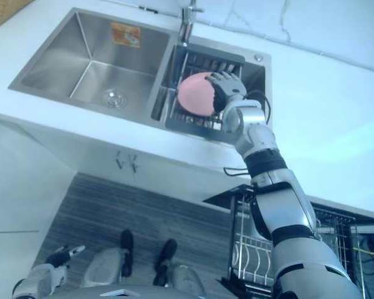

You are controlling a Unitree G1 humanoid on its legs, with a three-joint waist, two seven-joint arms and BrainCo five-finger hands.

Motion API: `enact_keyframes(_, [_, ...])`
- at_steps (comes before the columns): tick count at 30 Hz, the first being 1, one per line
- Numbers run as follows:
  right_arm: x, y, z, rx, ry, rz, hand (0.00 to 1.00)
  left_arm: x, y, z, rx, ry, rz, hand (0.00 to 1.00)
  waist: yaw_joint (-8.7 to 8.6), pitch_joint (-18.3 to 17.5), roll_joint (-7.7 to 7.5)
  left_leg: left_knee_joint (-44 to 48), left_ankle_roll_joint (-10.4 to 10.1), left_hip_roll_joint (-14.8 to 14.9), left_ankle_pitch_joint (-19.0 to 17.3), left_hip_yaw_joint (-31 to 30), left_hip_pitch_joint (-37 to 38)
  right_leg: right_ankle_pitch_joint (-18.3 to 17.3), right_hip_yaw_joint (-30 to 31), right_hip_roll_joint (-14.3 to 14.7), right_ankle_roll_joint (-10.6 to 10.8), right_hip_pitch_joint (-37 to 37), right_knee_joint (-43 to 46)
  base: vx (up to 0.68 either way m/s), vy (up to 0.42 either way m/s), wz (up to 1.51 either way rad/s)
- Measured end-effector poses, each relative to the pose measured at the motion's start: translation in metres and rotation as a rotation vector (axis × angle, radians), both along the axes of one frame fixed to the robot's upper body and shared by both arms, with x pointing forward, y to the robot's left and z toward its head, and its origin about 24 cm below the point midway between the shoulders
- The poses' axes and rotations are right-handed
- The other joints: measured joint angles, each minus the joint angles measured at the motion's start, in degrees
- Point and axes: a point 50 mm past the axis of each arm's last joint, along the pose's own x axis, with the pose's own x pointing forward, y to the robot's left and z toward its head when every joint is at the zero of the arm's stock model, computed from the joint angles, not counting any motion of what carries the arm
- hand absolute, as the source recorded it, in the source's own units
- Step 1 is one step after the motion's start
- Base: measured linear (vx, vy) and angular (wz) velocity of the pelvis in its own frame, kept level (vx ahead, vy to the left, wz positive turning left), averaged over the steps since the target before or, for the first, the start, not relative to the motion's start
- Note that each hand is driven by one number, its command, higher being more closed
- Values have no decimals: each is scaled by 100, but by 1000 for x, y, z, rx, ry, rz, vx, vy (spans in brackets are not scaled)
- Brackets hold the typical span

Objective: Walk over to the sink, pick up the cup, carry it to the dishwasher, place the cup inside the dishwasher, then close the dishwasher door

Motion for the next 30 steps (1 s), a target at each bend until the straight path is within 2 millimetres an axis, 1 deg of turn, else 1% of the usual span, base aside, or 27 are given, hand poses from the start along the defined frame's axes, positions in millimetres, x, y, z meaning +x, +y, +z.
enact_keyframes(2, [0, -2, 1, -4, -2, -6, 0, 4, 0, 2, 6, -14, 2, 0, 2, 135, 1, 102, -12, 41, -41, -2, -48, 13, 5, 29, -20, -5, 2, 0, 0, 0])
enact_keyframes(6, [-1, -7, 2, -7, -3, -27, 0, 9, 1, 5, 10, -39, 4, 0, 11, 237, 13, 285, -26, 116, -122, -10, -172, 18, 18, 79, -28, -32, -3, 0, 0, 0])
enact_keyframes(9, [-1, -9, 5, -11, -9, -35, 0, 11, 0, 6, 11, -44, 3, 0, 38, 245, 15, 374, -38, 162, -159, 18, -245, 18, 46, 105, -30, -100, 1, 11, 21, -6])
enact_keyframes(13, [-1, -9, 6, -11, -11, -34, 0, 15, 0, 8, 13, -56, 0, 0, 32, 263, 27, 466, -11, 189, -159, 18, -306, 19, 48, 120, -31, -116, -2, 19, 27, -1])
enact_keyframes(19, [0, -8, 9, -11, -17, -30, 0, 18, 1, 11, 15, -72, -4, 0, 101, 268, 20, 567, -16, 214, -214, 19, -338, 20, 51, 129, -32, -105, 5, 5, 43, 0])
enact_keyframes(25, [0, -2, 4, -33, 0, -10, 0, 17, 1, 10, 16, -66, -3, 0, 121, 279, 8, 637, -37, 239, -294, 3, -416, 21, 33, 144, -35, -106, 4, -11, 41, 1])
enact_keyframes(30, [1, -5, 0, -29, 17, -26, 0, 17, 1, 10, 17, -70, -1, 0, 140, 305, 5, 626, -24, 237, -283, -21, -447, 20, -5, 144, -34, -115, -4, 25, 37, 3])
